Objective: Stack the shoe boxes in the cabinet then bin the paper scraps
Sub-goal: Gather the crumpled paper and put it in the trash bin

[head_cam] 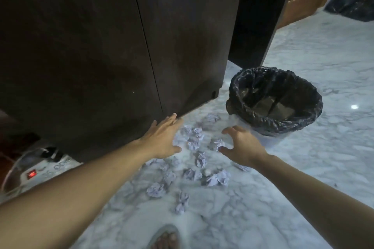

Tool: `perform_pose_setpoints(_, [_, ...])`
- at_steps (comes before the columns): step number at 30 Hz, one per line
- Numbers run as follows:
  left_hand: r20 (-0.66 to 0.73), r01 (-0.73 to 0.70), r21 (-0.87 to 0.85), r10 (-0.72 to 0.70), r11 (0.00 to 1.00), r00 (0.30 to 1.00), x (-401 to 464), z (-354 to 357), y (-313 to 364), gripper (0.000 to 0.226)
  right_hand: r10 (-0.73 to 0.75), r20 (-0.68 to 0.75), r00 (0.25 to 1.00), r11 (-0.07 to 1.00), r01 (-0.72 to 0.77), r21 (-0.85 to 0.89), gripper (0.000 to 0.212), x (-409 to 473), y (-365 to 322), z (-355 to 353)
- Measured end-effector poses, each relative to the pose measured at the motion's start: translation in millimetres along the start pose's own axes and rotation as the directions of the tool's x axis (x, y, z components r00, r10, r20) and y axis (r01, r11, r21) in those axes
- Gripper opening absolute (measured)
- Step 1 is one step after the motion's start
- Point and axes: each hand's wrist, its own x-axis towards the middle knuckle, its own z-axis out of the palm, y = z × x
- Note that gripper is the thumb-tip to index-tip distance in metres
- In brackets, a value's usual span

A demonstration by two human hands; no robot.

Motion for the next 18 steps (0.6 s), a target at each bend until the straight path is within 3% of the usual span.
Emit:
perform_pose_setpoints(4, [0.048, 0.075, -0.063, -0.072, 0.995, 0.996, -16.3, 44.4, -25.8, 0.101, 0.143, 0.224, 0.964, 0.99, -0.144, -0.01, 0.087, 0.4, 23.8, 35.3])
perform_pose_setpoints(8, [0.131, 0.158, -0.15, -0.139, 0.976, 0.982, -15.9, 101.3, -40.5, 0.12, 0.18, 0.26, 0.949, 0.981, -0.192, 0.021, 0.116, 2.9, 50.8, 68.7])
perform_pose_setpoints(13, [0.174, 0.182, -0.122, -0.16, 0.976, 0.972, -27.4, 155.1, -48.6, 0.14, 0.22, 0.291, 0.931, 0.968, -0.246, 0.054, 0.128, -4.6, 52.6, 112.3])
perform_pose_setpoints(18, [0.147, 0.149, -0.11, -0.133, 0.983, 0.98, -31.7, 190.4, -44.8, 0.152, 0.104, 0.266, 0.958, 0.989, -0.128, 0.077, 0.125, -12.0, 33.2, 146.9])
